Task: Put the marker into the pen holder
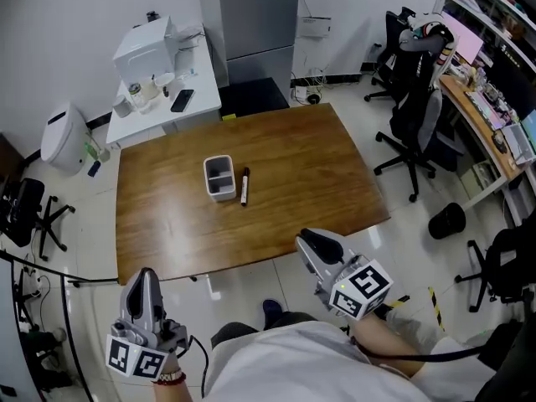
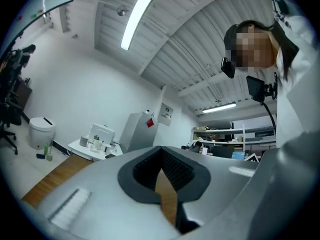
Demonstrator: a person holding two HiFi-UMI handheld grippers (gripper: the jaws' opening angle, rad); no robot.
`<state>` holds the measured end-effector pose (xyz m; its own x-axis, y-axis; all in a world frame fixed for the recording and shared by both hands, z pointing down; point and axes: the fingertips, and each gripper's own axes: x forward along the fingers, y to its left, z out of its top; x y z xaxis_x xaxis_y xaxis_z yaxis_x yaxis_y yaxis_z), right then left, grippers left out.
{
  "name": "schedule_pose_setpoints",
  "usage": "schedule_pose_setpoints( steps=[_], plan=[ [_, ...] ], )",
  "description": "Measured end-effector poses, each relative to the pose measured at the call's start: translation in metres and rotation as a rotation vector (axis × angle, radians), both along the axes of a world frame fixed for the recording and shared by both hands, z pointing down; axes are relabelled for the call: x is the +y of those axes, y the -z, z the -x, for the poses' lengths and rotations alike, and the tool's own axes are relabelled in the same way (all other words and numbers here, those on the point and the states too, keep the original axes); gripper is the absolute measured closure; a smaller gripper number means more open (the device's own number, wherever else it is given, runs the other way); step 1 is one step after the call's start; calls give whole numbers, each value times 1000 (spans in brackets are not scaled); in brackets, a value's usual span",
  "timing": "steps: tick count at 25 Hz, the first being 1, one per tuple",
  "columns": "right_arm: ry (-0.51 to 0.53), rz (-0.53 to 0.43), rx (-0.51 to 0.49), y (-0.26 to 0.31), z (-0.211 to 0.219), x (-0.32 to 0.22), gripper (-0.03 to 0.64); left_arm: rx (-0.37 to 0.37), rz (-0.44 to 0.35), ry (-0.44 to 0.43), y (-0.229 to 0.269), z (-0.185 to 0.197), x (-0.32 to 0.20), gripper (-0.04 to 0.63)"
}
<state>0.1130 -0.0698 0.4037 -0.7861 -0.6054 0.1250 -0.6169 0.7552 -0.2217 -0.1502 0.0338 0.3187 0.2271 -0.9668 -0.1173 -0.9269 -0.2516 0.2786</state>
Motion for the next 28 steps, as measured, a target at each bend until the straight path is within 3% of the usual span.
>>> schedule_pose_setpoints(
  steps=[8, 16, 23, 28],
  plan=[
    [22, 128, 113, -74, 40, -55, 526, 29, 111, 33, -39, 26, -41, 618],
    [-36, 193, 242, -133, 97, -121, 482, 19, 139, -59, -40, 60, -116, 618],
    [-57, 331, 413, -218, 149, -169, 423, 17, 156, -109, -38, 105, -172, 618],
    [-72, 332, 543, -259, 155, -190, 462, 95, 152, -126, -50, 120, -194, 618]
  ],
)
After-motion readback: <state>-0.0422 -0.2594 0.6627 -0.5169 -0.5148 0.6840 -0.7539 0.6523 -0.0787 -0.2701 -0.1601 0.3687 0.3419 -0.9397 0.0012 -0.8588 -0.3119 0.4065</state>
